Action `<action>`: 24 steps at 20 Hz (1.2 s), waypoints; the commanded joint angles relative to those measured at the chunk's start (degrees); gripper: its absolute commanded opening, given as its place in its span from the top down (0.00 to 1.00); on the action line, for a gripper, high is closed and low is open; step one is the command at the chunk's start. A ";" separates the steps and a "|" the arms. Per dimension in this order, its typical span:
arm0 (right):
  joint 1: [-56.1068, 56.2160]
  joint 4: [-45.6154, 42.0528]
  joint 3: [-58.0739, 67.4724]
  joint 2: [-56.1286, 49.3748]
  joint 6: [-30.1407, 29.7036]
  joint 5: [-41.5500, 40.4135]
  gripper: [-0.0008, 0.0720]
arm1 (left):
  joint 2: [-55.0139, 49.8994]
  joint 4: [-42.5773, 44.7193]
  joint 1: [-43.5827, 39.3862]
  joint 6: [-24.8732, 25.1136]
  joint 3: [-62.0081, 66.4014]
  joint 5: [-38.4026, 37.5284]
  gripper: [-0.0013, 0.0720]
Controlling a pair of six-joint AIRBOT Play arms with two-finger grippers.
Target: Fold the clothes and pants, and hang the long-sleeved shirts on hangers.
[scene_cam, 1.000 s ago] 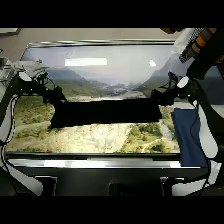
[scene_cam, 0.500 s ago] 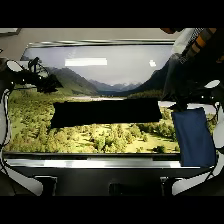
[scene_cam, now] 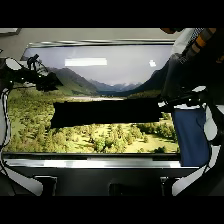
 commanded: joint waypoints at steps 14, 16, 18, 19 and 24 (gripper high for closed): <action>6.36 -19.96 0.04 16.70 11.82 1.81 0.94 | -2.27 -4.52 -10.73 -3.65 -1.38 -2.93 0.96; 6.36 -23.96 0.04 20.79 14.10 3.80 0.94 | -4.48 -4.79 -17.64 -6.29 -1.53 0.26 0.96; 6.36 -26.34 0.07 24.59 15.91 5.44 0.94 | -6.97 -5.68 -24.52 -9.35 -1.53 4.26 0.96; 6.36 -27.93 0.39 26.25 17.18 6.43 0.94 | -8.28 -6.05 -28.15 -11.15 -1.53 6.82 0.96; 6.36 -32.15 9.07 29.18 18.21 12.02 0.94 | -14.36 -18.82 -41.38 -13.94 -1.49 19.28 0.96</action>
